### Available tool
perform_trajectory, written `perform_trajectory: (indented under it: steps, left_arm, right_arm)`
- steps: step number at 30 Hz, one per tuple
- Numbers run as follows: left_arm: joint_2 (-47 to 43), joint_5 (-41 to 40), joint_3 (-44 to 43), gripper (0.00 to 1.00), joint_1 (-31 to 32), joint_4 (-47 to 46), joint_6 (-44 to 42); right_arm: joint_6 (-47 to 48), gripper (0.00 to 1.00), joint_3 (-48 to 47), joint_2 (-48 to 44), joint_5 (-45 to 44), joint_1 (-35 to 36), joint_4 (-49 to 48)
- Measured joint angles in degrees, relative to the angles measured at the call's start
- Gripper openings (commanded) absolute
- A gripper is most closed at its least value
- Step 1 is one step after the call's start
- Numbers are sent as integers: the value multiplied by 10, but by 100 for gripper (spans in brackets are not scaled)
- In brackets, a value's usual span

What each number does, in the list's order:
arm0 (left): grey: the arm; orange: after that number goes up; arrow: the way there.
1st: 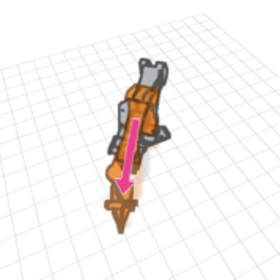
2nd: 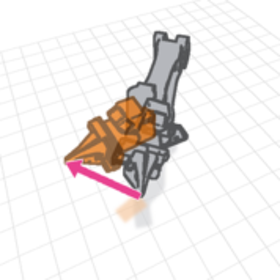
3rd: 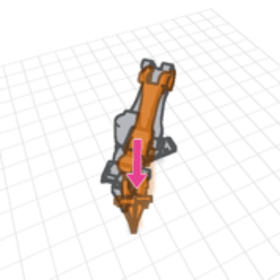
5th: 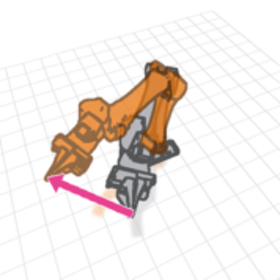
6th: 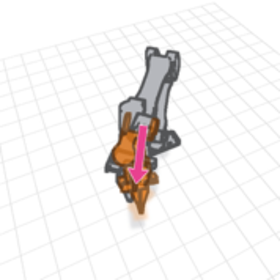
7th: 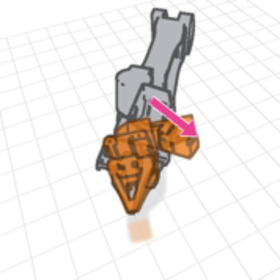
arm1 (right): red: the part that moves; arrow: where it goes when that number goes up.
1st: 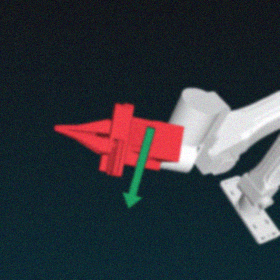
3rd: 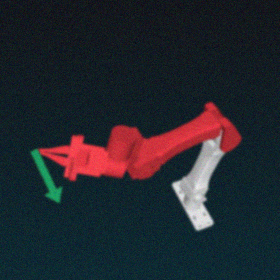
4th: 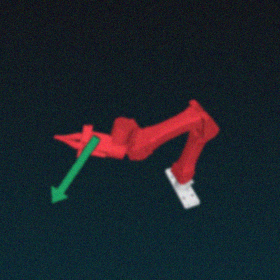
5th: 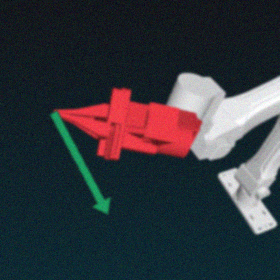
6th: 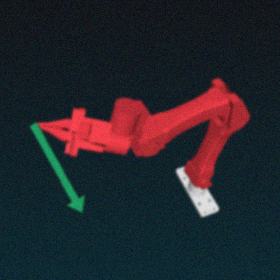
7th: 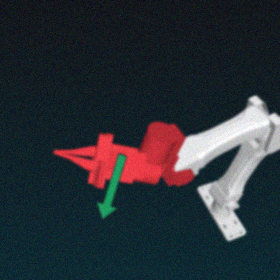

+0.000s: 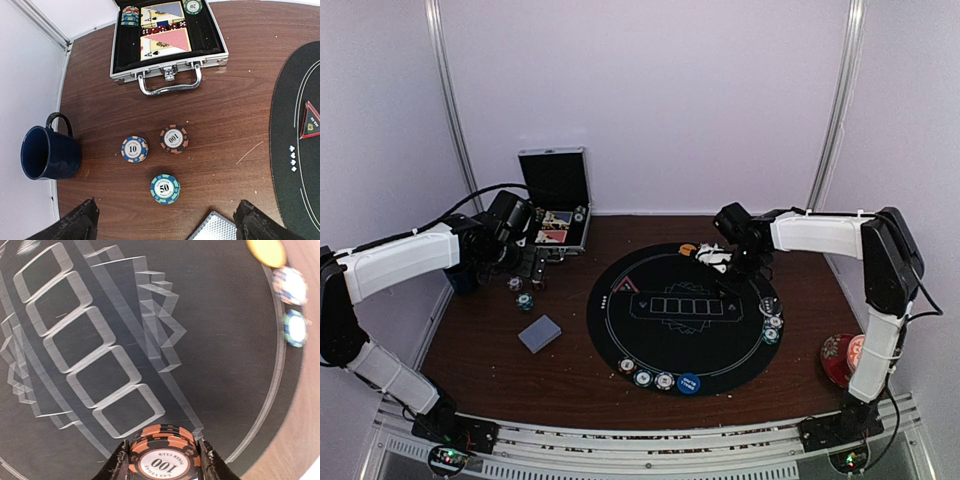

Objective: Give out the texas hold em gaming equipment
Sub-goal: Pick up the pile of poker chips from the poker table mat, then place the poker chips pile in the big blind area.

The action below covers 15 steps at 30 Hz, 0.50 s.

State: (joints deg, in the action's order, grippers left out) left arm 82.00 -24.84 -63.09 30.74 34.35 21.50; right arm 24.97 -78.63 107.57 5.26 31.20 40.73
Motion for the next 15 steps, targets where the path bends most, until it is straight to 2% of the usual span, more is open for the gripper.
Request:
perform_trajectory:
  steps: [5,15]
  left_arm:
    - [0,0,0,98,0,0,0]
    - [0,0,0,98,0,0,0]
  right_arm:
    - [-16,14,-71,53,-22,-55,0]
    - [-40,14,-174,139,-56,-113,-4]
